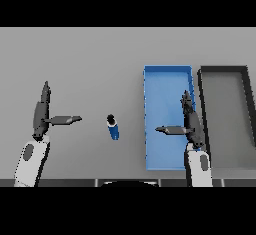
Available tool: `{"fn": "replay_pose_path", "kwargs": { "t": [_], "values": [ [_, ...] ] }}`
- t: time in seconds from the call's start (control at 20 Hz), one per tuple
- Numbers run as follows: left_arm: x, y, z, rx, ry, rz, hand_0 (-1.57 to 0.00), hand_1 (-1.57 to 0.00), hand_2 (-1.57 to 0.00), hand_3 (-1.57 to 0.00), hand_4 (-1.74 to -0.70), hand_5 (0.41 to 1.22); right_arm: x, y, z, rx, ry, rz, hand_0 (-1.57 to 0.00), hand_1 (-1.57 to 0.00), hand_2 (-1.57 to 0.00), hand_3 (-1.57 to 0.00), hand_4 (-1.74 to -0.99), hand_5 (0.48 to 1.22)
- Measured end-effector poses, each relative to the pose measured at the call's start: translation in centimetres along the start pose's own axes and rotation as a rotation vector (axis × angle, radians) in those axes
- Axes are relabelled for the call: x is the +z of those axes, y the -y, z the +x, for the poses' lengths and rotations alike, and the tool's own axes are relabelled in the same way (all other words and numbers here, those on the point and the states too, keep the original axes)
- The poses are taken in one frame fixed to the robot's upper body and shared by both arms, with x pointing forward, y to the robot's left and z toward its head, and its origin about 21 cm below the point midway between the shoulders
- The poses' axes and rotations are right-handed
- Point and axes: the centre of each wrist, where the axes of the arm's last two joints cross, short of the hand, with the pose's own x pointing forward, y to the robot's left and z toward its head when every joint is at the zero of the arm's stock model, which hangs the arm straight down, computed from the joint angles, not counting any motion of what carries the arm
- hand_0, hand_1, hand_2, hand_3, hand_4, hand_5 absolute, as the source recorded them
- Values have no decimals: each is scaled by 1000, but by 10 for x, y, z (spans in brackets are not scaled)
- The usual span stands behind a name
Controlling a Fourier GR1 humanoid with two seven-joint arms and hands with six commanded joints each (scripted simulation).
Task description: Pick up the blue pipe and place it into the blue bin.
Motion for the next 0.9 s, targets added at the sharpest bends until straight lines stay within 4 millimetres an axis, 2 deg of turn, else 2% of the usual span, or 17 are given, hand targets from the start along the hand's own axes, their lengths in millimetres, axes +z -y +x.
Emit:
{"fn": "replay_pose_path", "kwargs": {
  "t": [0.3,0.35,0.45,0.5,0.65,0.7,0.9],
  "values": [
    [0,2,2,-1,7,1,1,1,1,1,-966,593,0,8,0,8,4,-5,1,1,1,1,-1205,629],
    [9,-11,-6,-74,40,-116,1,1,1,1,-963,592,10,17,4,145,98,35,1,1,1,1,-1201,628],
    [13,-29,-13,-148,51,-225,1,1,1,1,-959,590,25,23,8,269,154,76,1,1,1,1,-1197,626],
    [14,-29,-15,-158,63,-258,1,1,1,1,-959,592,26,27,10,297,144,84,1,1,1,1,-1193,622],
    [14,-37,-14,-161,73,-301,1,1,1,1,-960,593,27,23,14,310,131,98,1,1,1,1,-1203,625],
    [14,-33,-11,-152,80,-333,1,1,1,1,-966,594,26,23,16,318,128,98,1,1,1,1,-1197,621],
    [31,-32,-3,-160,107,-488,1,1,1,1,-1026,549,26,24,14,322,124,110,1,1,1,1,-1179,616]
  ]
}}
